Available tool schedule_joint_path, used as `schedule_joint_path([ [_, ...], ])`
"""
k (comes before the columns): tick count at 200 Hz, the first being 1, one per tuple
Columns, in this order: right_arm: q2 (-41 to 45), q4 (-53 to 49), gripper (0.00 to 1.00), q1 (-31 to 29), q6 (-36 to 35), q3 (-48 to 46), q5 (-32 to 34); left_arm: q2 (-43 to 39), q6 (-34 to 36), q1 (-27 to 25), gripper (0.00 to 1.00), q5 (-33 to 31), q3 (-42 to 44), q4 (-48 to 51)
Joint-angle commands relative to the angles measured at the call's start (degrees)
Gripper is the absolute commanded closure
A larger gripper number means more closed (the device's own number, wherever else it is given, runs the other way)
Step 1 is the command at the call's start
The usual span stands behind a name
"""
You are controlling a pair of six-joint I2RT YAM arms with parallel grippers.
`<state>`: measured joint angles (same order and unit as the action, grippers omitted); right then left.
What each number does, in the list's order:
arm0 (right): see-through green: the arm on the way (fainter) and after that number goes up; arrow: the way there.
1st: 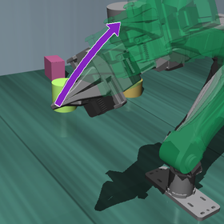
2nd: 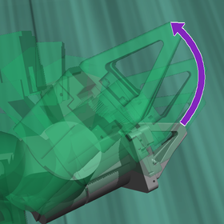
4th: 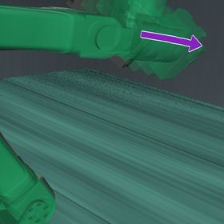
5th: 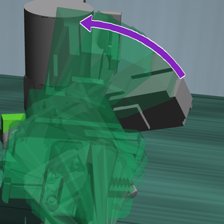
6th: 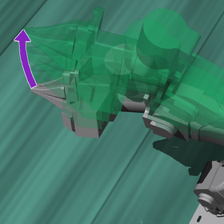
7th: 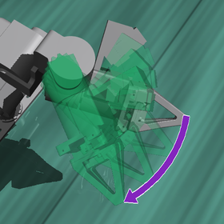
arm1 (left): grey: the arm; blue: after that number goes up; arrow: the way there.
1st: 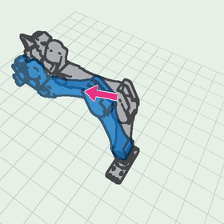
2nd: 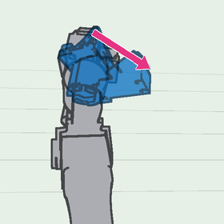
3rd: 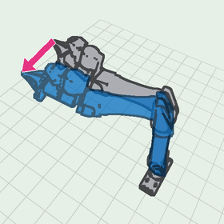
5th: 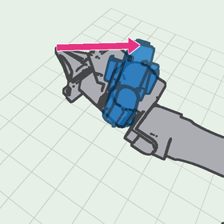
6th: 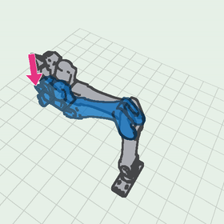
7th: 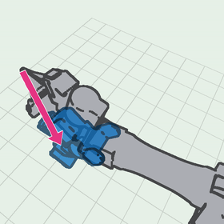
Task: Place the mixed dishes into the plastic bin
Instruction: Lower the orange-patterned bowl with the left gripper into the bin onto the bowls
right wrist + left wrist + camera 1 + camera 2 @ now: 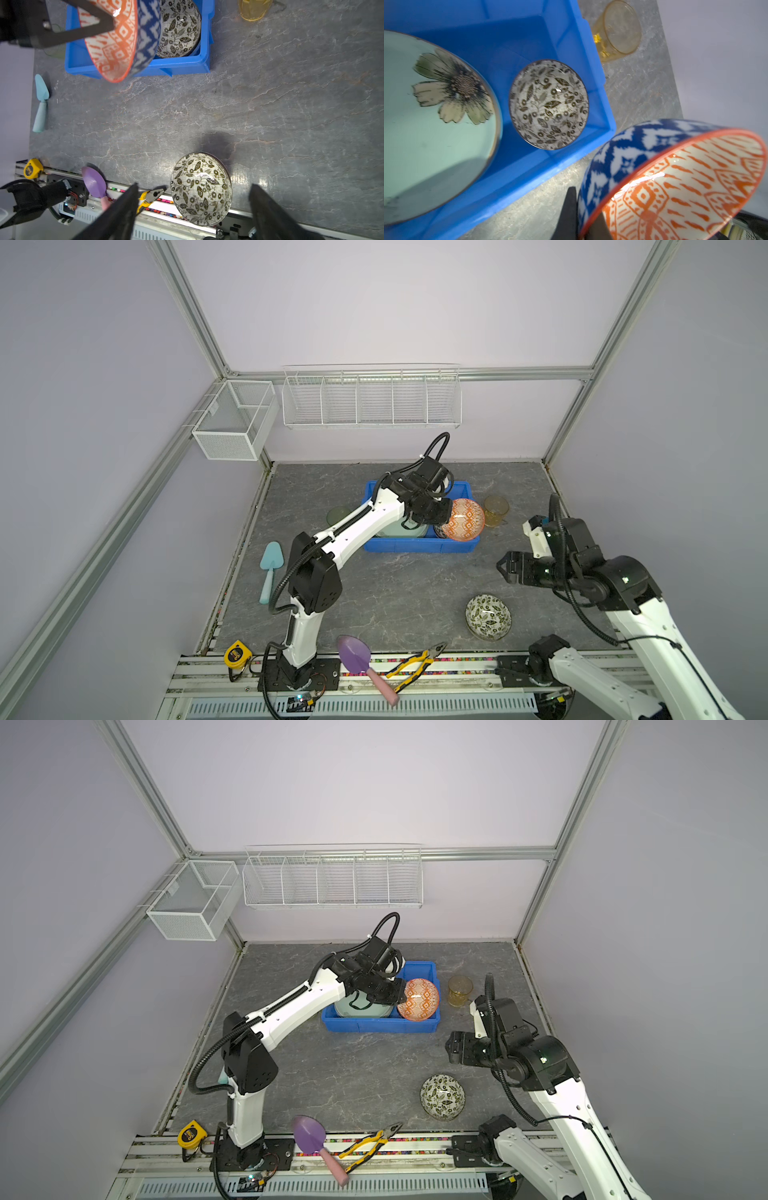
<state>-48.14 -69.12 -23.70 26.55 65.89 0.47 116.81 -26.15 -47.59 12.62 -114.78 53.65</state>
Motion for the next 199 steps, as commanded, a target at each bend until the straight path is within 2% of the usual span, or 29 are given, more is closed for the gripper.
schedule_joint_path([
  [1, 0.93, -1.13, 0.12, 0.24, 0.52, -0.57, 0.94, 3.37, 2.58, 1.10, 1.00, -2.56, -4.63, 2.63],
  [65, 1.06, -2.07, 0.12, 0.50, 0.42, -1.07, 2.96, 12.11, 2.17, 1.92, 1.00, -3.05, -12.16, 2.54],
  [134, 0.81, -1.76, 0.11, 0.90, 0.00, -2.17, 2.87, 17.95, 3.70, 1.95, 1.00, -9.26, -18.73, 6.19],
  [199, 0.05, -1.12, 0.12, 1.23, -0.49, -2.61, 2.43, 20.33, 3.65, 1.94, 1.00, -7.54, -20.37, 7.56],
])
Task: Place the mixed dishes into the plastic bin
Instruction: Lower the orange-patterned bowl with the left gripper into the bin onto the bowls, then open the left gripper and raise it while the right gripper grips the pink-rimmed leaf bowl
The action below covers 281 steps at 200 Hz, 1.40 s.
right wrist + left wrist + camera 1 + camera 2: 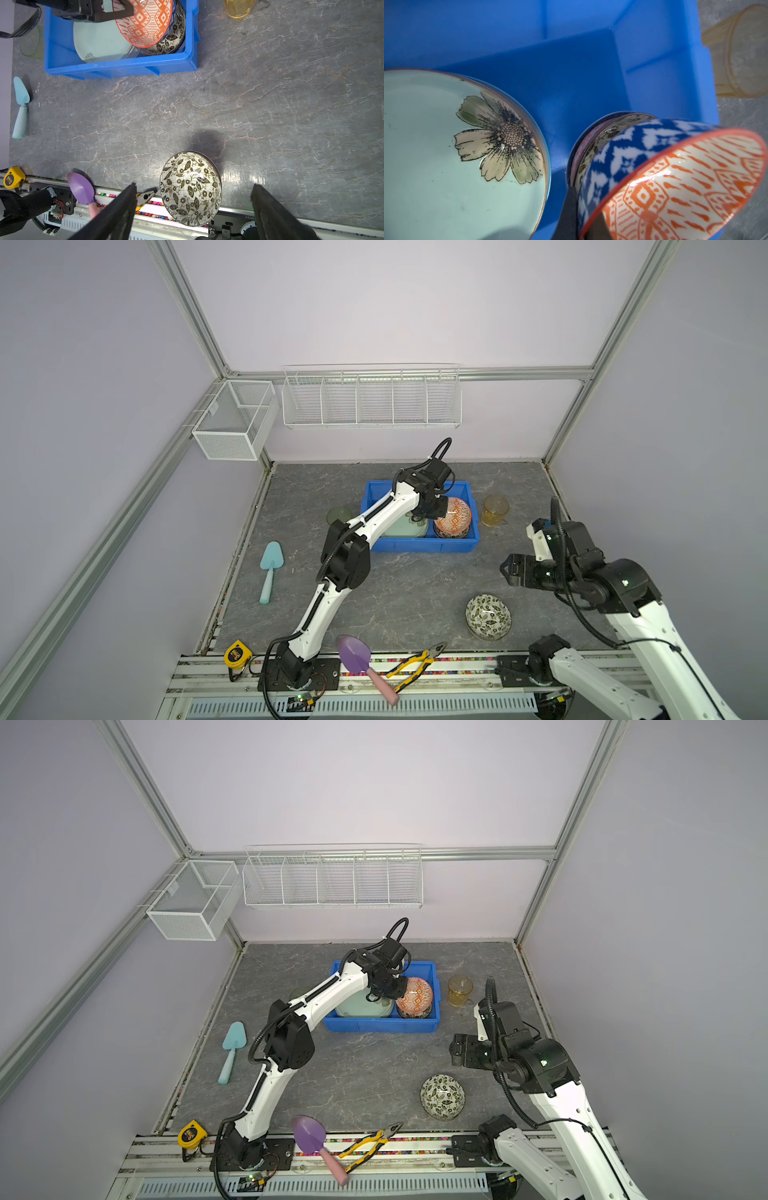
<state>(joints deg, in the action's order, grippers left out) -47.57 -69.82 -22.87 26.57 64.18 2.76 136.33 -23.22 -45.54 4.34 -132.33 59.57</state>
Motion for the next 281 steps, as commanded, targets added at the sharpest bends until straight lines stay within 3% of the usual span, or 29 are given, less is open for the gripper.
schedule_joint_path([
  [1, -0.56, -0.41, 0.12, 0.39, -0.49, -0.90, 0.14, 0.80, 0.72, -0.09, 1.00, 0.75, -2.83, 1.62],
  [48, -0.93, 0.03, 0.12, 0.69, -0.62, -1.34, -0.30, 1.52, 0.56, -0.12, 1.00, 2.59, -3.02, 1.51],
  [103, -0.97, 0.39, 0.12, 0.81, -0.64, -1.86, -0.65, 1.95, -0.13, -0.14, 0.90, 6.40, -3.11, 0.19],
  [183, -1.08, 0.62, 0.12, 1.14, -0.86, -2.22, -0.81, 2.47, 0.02, -0.12, 0.76, 6.99, -3.19, 0.67],
  [201, -1.08, 0.49, 0.12, 1.32, -0.90, -2.22, -1.00, 2.27, 0.10, -0.12, 0.70, 6.96, -3.21, 0.87],
  [255, -0.47, -0.19, 0.12, 1.46, -0.61, -2.81, -1.03, -0.34, 0.20, -0.14, 0.37, 6.56, -3.18, 1.83],
  [281, -0.36, -0.85, 0.12, 1.52, 0.29, -3.17, -0.59, -2.26, 0.37, -0.14, 0.33, 6.32, -3.04, 2.21],
])
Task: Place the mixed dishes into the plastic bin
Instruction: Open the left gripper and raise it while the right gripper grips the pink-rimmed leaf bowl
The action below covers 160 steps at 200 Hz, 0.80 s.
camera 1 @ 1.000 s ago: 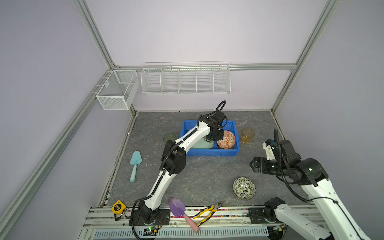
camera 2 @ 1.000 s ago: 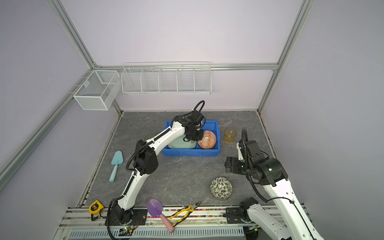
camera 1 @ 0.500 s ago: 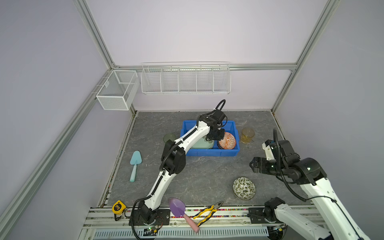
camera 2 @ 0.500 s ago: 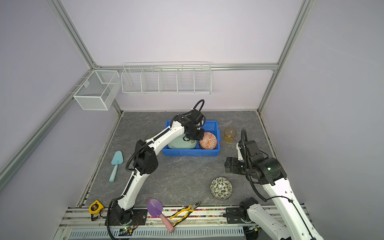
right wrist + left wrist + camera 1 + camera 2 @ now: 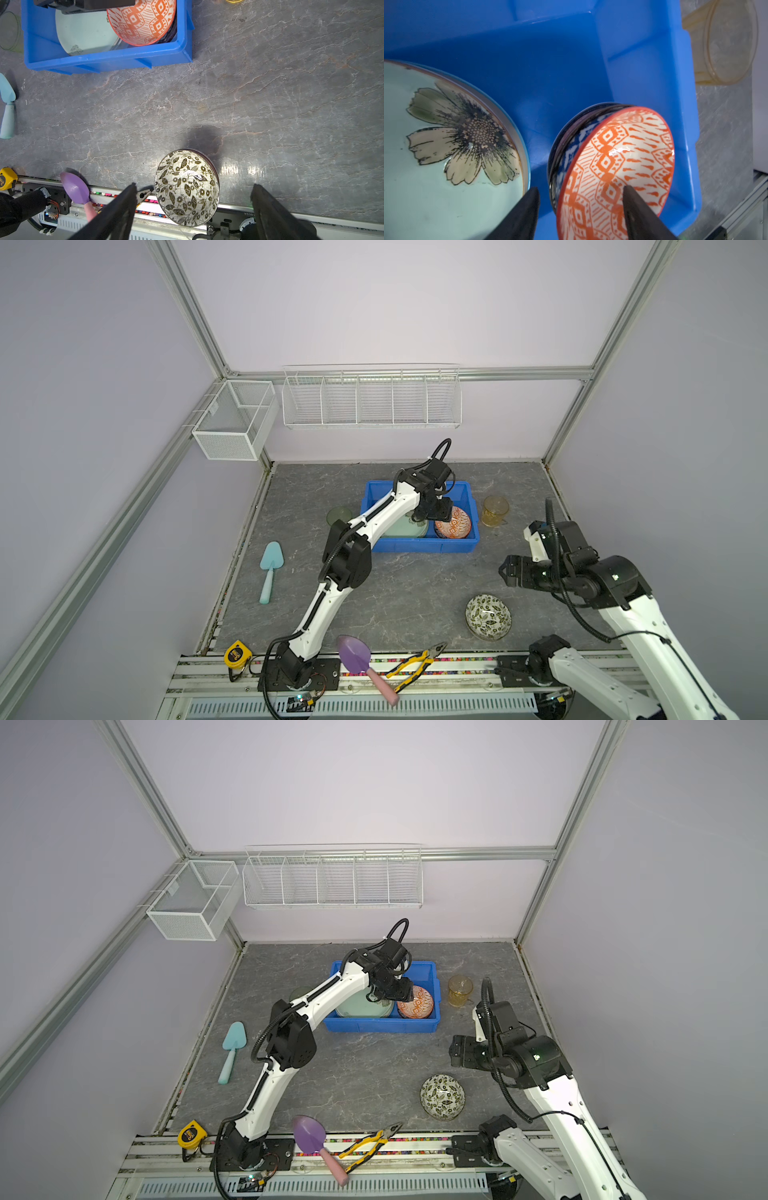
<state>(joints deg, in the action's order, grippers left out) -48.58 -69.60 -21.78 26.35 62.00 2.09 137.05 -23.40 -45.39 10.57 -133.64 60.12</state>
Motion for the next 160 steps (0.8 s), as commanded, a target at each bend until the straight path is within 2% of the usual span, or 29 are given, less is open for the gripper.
schedule_joint_path([
  [1, 0.67, -1.17, 0.12, 0.49, 0.60, -1.00, 0.15, -3.04, 0.54, -0.31, 0.33, 0.08, -1.76, 1.71],
  [51, 0.32, -3.69, 0.12, 0.55, 1.86, -4.25, -1.06, -8.28, 1.07, -0.24, 0.31, -0.19, 1.94, 1.39],
  [81, 1.13, -3.19, 0.00, 0.51, 3.03, -8.50, -3.06, -15.03, 1.61, -0.29, 0.19, -1.58, 10.95, -4.03],
  [117, 1.63, -2.31, 0.08, 0.49, 3.93, -14.37, -6.40, -23.43, 2.42, -0.29, 0.14, -2.20, 22.59, -10.96],
  [140, 2.55, -1.57, 0.16, 0.45, 4.74, -17.51, -7.11, -27.93, 2.92, -0.30, 0.08, -2.15, 29.06, -14.84],
  [160, 2.76, -0.86, 0.23, 0.45, 5.20, -19.84, -7.83, -31.13, 2.76, -0.32, 0.07, -1.51, 33.86, -17.98],
])
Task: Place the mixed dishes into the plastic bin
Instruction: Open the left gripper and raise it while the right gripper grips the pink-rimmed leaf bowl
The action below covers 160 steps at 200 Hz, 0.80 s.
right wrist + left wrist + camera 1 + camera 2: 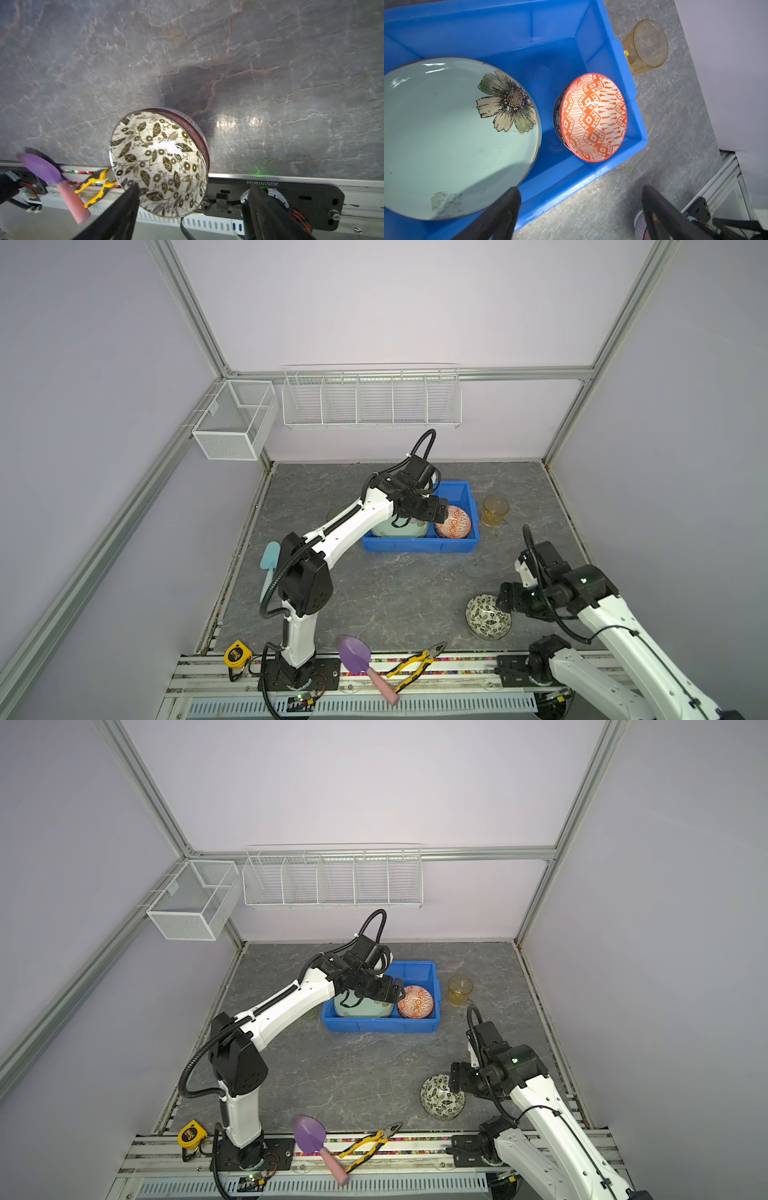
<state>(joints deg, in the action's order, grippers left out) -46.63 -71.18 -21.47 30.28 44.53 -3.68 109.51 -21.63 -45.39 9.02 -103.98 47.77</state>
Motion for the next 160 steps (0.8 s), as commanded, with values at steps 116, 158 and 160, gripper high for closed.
schedule_joint_path([
  [116, -0.39, 2.77, 0.53, -0.21, 3.55, -4.72, -1.72, -5.24, -2.61, -0.29, 0.07, 1.05, 9.59, -6.89],
  [158, -0.91, 3.82, 0.60, -0.58, 3.95, -5.64, -1.75, -5.10, -2.93, -0.27, 0.07, 1.43, 9.50, -6.99],
  [160, -0.92, 3.89, 0.61, -0.63, 3.92, -5.74, -1.70, -5.10, -2.95, -0.28, 0.07, 1.44, 9.50, -6.99],
])
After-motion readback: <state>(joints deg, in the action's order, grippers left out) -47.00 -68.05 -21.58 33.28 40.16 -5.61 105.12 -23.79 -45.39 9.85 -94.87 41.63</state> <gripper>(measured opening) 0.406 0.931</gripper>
